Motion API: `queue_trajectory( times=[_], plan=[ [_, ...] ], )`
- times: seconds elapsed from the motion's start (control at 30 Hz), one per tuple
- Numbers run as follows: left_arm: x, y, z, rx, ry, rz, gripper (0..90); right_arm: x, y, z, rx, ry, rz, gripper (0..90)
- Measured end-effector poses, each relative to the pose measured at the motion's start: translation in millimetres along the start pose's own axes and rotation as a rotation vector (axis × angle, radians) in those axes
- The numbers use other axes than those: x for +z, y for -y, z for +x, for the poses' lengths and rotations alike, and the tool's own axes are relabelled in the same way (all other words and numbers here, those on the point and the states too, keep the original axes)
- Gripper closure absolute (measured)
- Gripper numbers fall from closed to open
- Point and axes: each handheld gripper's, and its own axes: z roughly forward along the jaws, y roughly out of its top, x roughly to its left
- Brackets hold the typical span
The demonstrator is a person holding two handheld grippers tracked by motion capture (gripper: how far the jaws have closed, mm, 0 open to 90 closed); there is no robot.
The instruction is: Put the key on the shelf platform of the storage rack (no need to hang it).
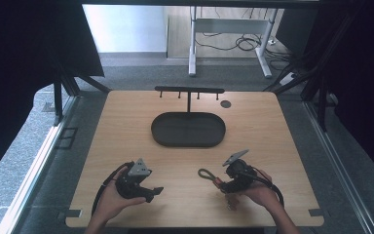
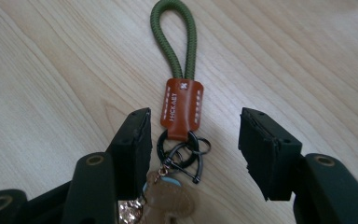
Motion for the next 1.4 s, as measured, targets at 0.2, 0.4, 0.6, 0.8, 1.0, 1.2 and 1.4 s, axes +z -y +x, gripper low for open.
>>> queue_trajectory(
  times=[0.2, 0.4, 0.6, 0.8, 1.0, 1.2, 1.4],
  plan=[
    [-1.0, 0.4, 0.2, -0.002, -0.003, 0.002, 26.4, 10.0, -7.5, 6.6, -0.015, 0.010, 0.020, 45.7],
    [-1.5, 0.7, 0.3, -0.003, -0.004, 0.002, 26.5, 19.9, -12.2, 9.8, -0.035, 0.020, 0.044, 47.1],
    [0.7, 0.5, -0.6, 0.001, -0.002, 0.010, 26.4, 24.3, -12.3, 11.5, -0.043, 0.025, 0.056, 50.9],
    [1.1, 0.4, -1.0, 0.002, -0.006, 0.013, 26.4, 27.4, -13.2, 10.6, -0.042, 0.032, 0.070, 53.8],
    [1.1, 0.4, -1.0, 0.002, -0.007, 0.013, 26.4, 29.8, -12.4, 10.1, -0.047, 0.031, 0.071, 59.7],
    [2.7, 0.0, -1.9, 0.007, -0.006, 0.018, 26.4, 29.9, -12.0, 9.3, -0.044, 0.025, 0.072, 64.3],
    [3.8, 0.0, -2.1, 0.006, -0.006, 0.021, 26.4, 29.7, -12.3, 9.1, -0.042, 0.024, 0.074, 66.0]
  ],
)
